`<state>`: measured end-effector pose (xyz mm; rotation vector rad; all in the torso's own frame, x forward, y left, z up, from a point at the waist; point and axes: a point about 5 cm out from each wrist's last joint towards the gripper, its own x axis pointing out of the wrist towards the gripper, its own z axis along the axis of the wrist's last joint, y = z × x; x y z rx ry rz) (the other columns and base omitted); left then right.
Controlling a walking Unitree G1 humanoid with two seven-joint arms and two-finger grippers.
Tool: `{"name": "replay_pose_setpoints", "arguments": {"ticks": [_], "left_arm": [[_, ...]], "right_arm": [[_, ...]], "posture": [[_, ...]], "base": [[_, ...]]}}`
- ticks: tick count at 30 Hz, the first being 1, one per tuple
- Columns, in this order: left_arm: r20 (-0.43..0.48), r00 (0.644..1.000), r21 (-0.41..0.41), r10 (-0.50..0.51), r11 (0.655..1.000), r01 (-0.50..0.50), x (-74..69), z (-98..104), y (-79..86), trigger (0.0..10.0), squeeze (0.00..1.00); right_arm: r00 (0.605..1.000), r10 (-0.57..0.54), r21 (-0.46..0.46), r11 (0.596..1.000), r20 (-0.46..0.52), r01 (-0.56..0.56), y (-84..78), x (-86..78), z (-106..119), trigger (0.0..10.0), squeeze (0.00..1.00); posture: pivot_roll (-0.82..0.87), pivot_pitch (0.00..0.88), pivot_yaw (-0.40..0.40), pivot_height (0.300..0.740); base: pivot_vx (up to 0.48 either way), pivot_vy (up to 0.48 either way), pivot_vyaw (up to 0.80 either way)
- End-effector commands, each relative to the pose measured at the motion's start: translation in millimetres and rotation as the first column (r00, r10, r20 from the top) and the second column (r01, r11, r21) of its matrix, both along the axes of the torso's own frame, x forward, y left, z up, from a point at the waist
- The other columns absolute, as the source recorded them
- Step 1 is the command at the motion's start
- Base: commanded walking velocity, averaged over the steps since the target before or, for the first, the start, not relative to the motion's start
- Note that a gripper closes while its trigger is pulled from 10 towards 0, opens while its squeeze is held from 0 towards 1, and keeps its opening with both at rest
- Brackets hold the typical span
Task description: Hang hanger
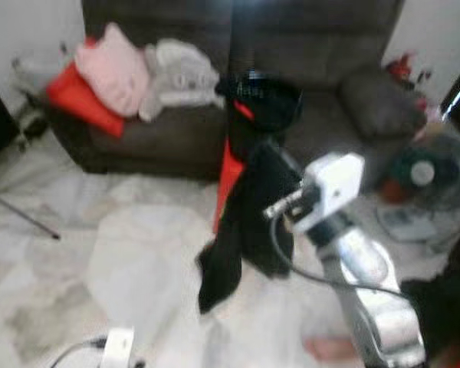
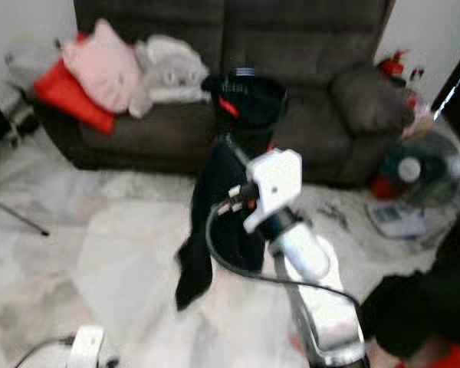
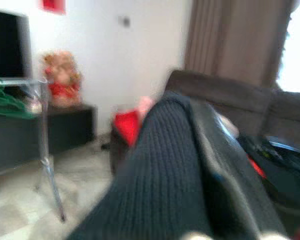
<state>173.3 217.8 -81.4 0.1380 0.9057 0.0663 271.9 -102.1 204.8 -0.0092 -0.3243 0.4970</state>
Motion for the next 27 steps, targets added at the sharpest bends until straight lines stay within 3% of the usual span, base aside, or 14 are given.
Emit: {"name": "replay_pose_setpoints", "arguments": {"ticks": [1,4,5,6,7,8,9,12,18,27], "left_arm": [[-0.019,1.0,0.003,-0.002,1.0,0.002,-2.5,-2,-1.0,10.0,0.0],[-0.02,1.0,0.003,-0.002,1.0,0.002,-2.4,-2,-0.9,10.0,0.0],[-0.02,1.0,0.003,0.0,1.0,0.0,-2.4,-2,-0.6,10.0,0.0],[-0.02,1.0,0.004,0.001,1.0,-0.001,-2.5,-2,-0.5,10.0,0.0],[-0.02,1.0,0.004,0.001,1.0,-0.001,-2.5,-2,-0.5,10.0,0.0],[-0.02,1.0,0.004,0.001,1.0,-0.001,-2.2,-2,-0.2,10.0,0.0],[-0.019,1.0,0.005,0.003,1.0,-0.003,-2.0,-1,0.0,10.0,0.0],[-0.018,1.0,0.006,0.005,1.0,-0.005,-1.8,-1,1.2,10.0,0.0],[-0.015,1.0,0.015,0.006,1.0,-0.005,-1.4,0,4.5,10.0,0.0],[-0.009,1.0,0.016,0.006,1.0,-0.005,0.2,1,4.1,10.0,0.0]], "right_arm": [[0.986,-0.157,0.011,0.987,-0.056,0.158,-25.8,10.0,-12,10.0,0.0],[0.902,-0.377,-0.021,0.924,-0.21,0.381,-59.7,20.7,-48,10.0,0.0],[0.811,-0.486,-0.062,0.867,-0.324,0.495,-79.4,21.6,-75,10.0,0.0],[0.776,-0.515,-0.077,0.847,-0.365,0.526,-85.9,20.5,-85,10.0,0.0],[0.776,-0.515,-0.077,0.847,-0.365,0.526,-85.9,20.5,-85,10.0,0.0],[0.679,-0.567,-0.128,0.803,-0.467,0.583,-99.1,14.9,-116,10.0,0.0],[0.65,-0.562,-0.132,0.799,-0.511,0.587,-100.6,11.7,-128,10.0,0.0],[0.625,-0.553,-0.15,0.802,-0.55,0.578,-96.5,7.3,-145,10.0,0.0],[0.657,-0.544,-0.093,0.802,-0.521,0.59,-86.4,13.5,-140,10.0,0.0],[0.682,-0.559,-0.11,0.804,-0.472,0.584,-84.0,18.3,-139,10.0,0.0]], "posture": [[-0.17,0.041,-0.023,0.74],[-0.16,0.041,-0.02,0.74],[-0.16,0.041,-0.02,0.74],[-0.16,0.041,-0.02,0.74],[-0.16,0.041,-0.02,0.74],[-0.15,0.042,-0.016,0.74],[-0.15,0.042,-0.016,0.74],[-0.14,0.045,-0.013,0.74],[-0.14,0.055,-0.003,0.74],[-0.13,0.067,-0.002,0.74]], "base": [[0.0,0.0,0.0],[0.0,0.0,0.0],[0.0,0.0,0.0],[0.0,0.0,0.0],[0.0,0.0,0.0],[0.0,0.0,0.0],[0.0,0.0,0.0],[0.0,0.0,0.0],[0.0,0.0,0.0],[0.0,0.0,0.13]]}}
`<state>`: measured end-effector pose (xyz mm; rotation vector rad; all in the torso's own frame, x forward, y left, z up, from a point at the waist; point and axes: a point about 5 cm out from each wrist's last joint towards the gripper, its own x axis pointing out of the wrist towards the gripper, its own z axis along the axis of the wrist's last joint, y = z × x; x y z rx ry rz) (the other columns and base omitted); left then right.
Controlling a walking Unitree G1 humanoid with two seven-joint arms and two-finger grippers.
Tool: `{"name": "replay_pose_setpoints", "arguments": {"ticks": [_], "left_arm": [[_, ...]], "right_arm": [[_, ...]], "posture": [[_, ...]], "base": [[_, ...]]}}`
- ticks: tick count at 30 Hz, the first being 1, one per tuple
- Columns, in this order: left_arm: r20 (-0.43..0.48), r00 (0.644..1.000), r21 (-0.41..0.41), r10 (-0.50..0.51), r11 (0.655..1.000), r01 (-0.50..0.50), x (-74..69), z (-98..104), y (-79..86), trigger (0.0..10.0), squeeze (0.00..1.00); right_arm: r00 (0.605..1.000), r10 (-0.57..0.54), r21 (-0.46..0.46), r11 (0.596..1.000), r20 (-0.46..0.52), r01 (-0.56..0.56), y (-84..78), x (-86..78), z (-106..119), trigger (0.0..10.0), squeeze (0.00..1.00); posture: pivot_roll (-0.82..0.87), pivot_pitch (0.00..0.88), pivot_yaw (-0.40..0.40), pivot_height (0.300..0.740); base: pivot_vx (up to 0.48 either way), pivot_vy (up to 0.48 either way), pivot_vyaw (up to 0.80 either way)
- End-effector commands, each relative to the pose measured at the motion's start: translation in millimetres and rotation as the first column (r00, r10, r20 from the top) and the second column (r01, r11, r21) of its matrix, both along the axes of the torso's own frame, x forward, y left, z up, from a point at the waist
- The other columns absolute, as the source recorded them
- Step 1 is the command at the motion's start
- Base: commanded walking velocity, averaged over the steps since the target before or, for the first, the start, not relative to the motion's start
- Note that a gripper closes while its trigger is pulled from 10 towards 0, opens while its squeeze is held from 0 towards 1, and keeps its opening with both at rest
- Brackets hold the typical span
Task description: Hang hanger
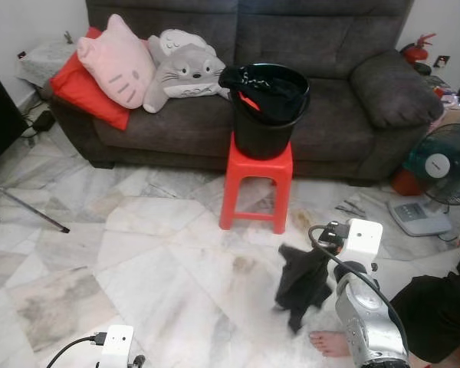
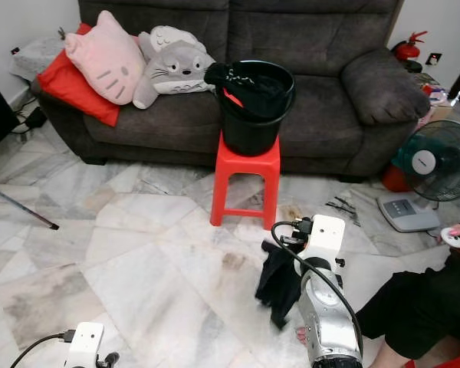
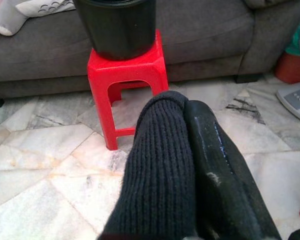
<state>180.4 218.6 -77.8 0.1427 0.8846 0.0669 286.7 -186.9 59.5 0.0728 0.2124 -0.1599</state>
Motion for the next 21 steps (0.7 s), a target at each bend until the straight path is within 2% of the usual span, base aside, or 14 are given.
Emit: {"name": "replay_pose_setpoints", "arguments": {"ticks": [1,21], "left_arm": [[-0.03,1.0,0.011,0.009,1.0,-0.008,-6.9,-3.0,3.2,10.0,0.0],[-0.031,1.0,0.004,0.003,1.0,-0.003,-7.1,-3.6,0.7,10.0,0.0]], "right_arm": [[0.999,0.005,-0.014,1.0,0.038,-0.005,0.8,3.3,6.2,10.0,0.0],[0.998,0.01,-0.036,0.999,0.055,-0.008,1.2,5.6,3.2,10.0,0.0]], "posture": [[-0.13,0.067,-0.002,0.74],[-0.13,0.035,-0.011,0.74]], "base": [[0.0,0.0,0.79],[0.0,0.0,0.8]]}}
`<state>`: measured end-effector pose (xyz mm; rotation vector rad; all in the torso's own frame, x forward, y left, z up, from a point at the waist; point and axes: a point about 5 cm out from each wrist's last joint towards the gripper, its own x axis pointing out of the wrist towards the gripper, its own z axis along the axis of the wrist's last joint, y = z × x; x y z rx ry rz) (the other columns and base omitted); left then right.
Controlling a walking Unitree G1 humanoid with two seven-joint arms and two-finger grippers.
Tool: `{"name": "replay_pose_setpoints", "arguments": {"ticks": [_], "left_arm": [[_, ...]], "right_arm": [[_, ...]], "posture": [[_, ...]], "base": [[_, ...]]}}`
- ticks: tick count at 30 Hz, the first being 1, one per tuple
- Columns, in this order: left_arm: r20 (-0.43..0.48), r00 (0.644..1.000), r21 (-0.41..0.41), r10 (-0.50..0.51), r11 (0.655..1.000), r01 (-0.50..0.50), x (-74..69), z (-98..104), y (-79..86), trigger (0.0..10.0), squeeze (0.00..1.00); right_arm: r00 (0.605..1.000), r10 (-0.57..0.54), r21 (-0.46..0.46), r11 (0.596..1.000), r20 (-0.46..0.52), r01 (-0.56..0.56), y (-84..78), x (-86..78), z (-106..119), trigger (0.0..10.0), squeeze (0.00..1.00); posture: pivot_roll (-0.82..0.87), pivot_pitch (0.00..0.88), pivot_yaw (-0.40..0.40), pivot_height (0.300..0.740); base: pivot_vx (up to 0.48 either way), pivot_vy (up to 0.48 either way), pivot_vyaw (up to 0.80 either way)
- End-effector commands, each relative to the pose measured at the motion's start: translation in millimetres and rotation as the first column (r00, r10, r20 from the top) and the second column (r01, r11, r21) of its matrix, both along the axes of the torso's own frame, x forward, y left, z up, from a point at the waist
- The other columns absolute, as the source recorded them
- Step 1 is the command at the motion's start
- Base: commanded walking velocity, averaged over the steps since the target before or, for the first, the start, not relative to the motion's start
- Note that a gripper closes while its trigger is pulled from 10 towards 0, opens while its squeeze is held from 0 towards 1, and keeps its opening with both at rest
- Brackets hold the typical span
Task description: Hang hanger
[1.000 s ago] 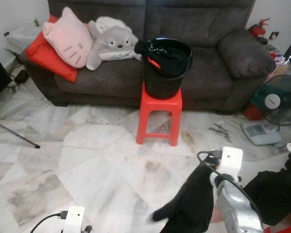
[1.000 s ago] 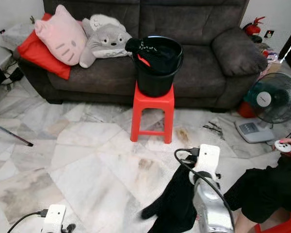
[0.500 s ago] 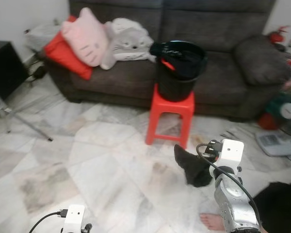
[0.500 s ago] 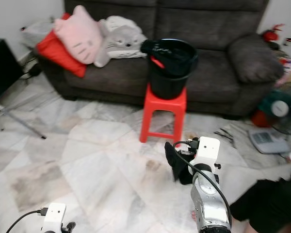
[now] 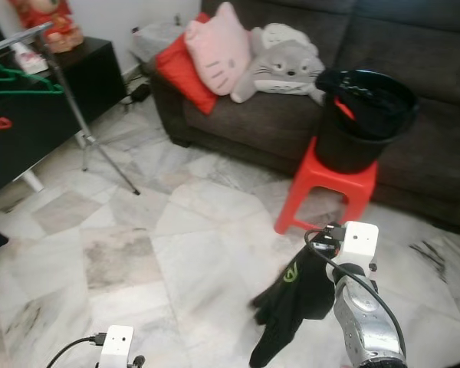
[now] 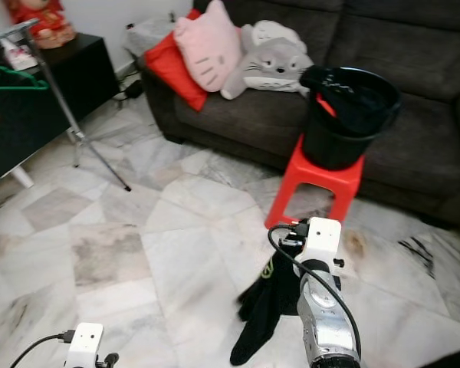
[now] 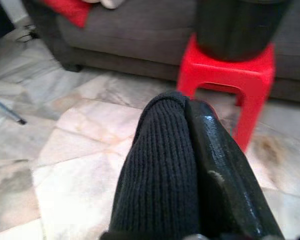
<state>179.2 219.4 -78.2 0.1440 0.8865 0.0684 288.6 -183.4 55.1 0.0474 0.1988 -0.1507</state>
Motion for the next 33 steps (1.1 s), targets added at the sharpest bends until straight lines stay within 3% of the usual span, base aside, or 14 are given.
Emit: {"name": "replay_pose_setpoints", "arguments": {"ticks": [1,33], "left_arm": [[-0.027,1.0,0.001,0.001,1.0,-0.001,-5.6,-3.2,-0.6,10.0,0.0],[-0.049,0.999,-0.003,0.006,1.0,-0.006,-11.6,-6.6,-3.0,10.0,0.0]], "right_arm": [[0.999,-0.001,-0.011,1.0,0.044,0.002,-2.5,3.8,7.4,10.0,0.0],[0.999,0.015,-0.016,1.0,0.044,-0.015,-2.5,5.4,4.6,10.0,0.0]], "posture": [[-0.13,0.034,-0.012,0.74],[-0.12,0.005,-0.021,0.74]], "base": [[0.0,0.0,0.8],[0.0,0.0,0.8]]}}
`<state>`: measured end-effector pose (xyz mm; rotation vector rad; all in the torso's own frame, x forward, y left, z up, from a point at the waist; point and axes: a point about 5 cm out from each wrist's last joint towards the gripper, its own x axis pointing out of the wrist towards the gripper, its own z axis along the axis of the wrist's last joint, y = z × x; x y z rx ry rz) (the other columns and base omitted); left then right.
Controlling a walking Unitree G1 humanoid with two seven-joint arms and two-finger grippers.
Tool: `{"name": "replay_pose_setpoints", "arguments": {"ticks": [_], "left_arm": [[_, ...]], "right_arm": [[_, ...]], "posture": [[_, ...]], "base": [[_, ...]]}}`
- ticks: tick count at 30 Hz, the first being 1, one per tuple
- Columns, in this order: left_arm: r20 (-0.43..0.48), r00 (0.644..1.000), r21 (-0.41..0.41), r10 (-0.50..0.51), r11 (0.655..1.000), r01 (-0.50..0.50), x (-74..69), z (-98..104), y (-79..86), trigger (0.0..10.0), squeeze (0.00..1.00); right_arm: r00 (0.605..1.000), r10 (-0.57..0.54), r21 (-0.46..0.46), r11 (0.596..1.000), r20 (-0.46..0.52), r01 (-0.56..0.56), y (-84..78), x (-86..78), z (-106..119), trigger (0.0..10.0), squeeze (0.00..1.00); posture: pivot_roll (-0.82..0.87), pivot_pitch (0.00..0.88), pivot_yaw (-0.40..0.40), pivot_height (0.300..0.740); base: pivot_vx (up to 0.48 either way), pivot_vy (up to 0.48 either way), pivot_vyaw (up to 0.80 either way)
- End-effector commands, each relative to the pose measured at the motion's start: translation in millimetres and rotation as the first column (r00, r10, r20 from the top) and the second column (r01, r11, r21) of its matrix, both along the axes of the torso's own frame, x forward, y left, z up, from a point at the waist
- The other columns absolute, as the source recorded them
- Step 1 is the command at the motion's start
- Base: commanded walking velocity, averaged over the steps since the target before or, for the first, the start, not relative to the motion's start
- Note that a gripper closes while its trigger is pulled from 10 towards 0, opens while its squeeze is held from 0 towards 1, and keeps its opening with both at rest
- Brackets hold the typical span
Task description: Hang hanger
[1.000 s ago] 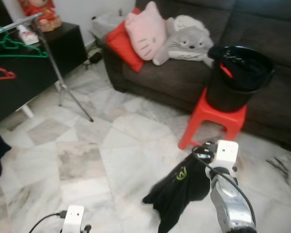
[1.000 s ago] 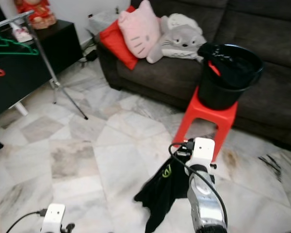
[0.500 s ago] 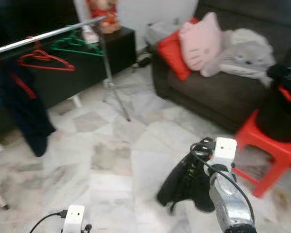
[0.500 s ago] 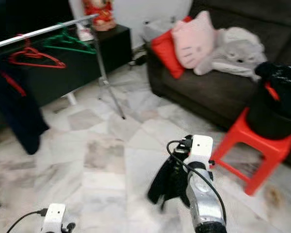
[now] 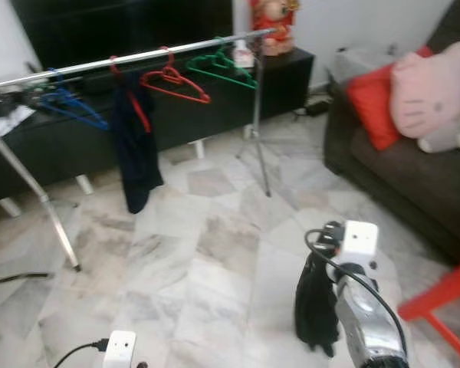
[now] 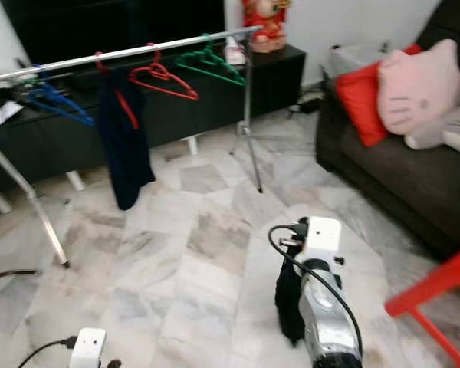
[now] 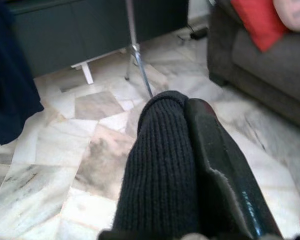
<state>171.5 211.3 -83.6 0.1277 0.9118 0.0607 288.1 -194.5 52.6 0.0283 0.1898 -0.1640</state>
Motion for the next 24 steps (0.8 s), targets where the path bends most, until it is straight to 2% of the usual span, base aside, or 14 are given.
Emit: {"name": "replay_pose_setpoints", "arguments": {"ticks": [1,24], "left_arm": [[-0.024,1.0,0.015,0.004,1.0,-0.003,-3.8,-1.2,5.1,10.0,0.0],[-0.025,1.0,0.012,0.012,1.0,-0.012,-4.2,-1.2,6.0,10.0,0.0]], "right_arm": [[0.999,0.027,0.004,1.0,0.036,-0.027,8.6,6.0,7.1,10.0,0.0],[0.999,0.027,0.003,1.0,0.033,-0.027,7.9,5.7,6.1,10.0,0.0]], "posture": [[-0.12,0.009,-0.022,0.74],[-0.13,0.031,-0.023,0.74]], "base": [[0.0,0.0,0.8],[0.0,0.0,0.8]]}}
